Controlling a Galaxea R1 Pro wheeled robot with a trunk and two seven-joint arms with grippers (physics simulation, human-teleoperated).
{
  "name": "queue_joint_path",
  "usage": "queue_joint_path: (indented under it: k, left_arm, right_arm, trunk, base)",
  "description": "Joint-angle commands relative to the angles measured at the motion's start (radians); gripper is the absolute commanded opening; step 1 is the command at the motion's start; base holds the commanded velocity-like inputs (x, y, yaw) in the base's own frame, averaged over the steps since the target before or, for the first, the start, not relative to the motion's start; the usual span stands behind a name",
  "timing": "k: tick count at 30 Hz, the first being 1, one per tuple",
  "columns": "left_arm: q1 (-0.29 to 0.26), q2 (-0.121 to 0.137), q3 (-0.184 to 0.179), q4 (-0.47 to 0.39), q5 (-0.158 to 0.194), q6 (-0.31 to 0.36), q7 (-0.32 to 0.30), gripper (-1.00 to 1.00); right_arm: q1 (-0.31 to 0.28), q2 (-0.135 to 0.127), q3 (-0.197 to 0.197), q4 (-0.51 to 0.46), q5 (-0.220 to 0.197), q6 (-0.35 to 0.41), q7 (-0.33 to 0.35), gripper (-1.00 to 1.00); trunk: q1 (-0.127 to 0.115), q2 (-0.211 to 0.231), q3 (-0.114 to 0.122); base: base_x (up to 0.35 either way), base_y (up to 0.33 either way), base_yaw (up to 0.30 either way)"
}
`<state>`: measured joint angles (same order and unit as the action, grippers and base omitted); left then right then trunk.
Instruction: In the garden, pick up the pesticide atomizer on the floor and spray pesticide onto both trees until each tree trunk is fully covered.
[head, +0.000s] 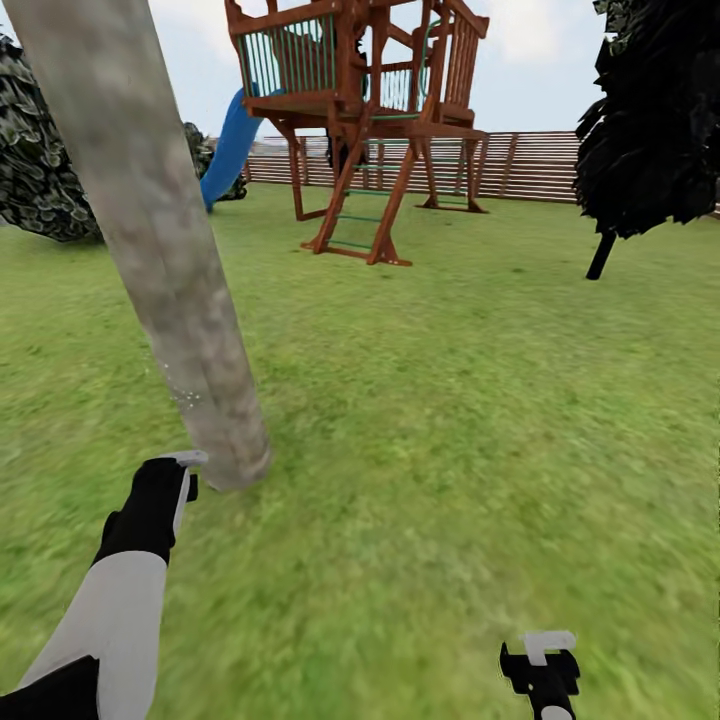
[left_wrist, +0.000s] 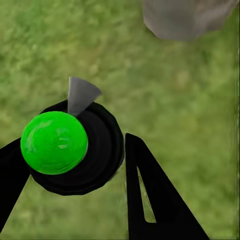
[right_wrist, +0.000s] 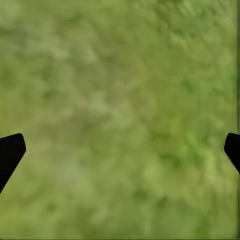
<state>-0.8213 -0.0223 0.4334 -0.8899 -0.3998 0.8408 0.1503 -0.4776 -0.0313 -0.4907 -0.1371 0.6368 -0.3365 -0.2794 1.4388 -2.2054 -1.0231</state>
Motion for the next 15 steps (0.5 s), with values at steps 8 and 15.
queue_joint_path:
  k: [8, 15]
  left_arm:
    - [-0.002, 0.003, 0.0, -0.013, 0.006, 0.007, 0.002, -1.0]
    - [-0.039, 0.004, -0.001, -0.014, 0.004, 0.02, -0.006, -1.0]
  right_arm:
    - [-0.001, 0.0, -0.008, 0.002, 0.01, -0.004, -0.003, 1.0]
    - [-0.001, 0.0, -0.008, 0.002, 0.01, -0.004, -0.003, 1.0]
  trunk:
    - [0.0, 0.0, -0.001]
    - [0.0, 0.0, -0.001]
  base:
    - [0.062, -0.258, 0.163]
    - [0.001, -0.032, 0.275]
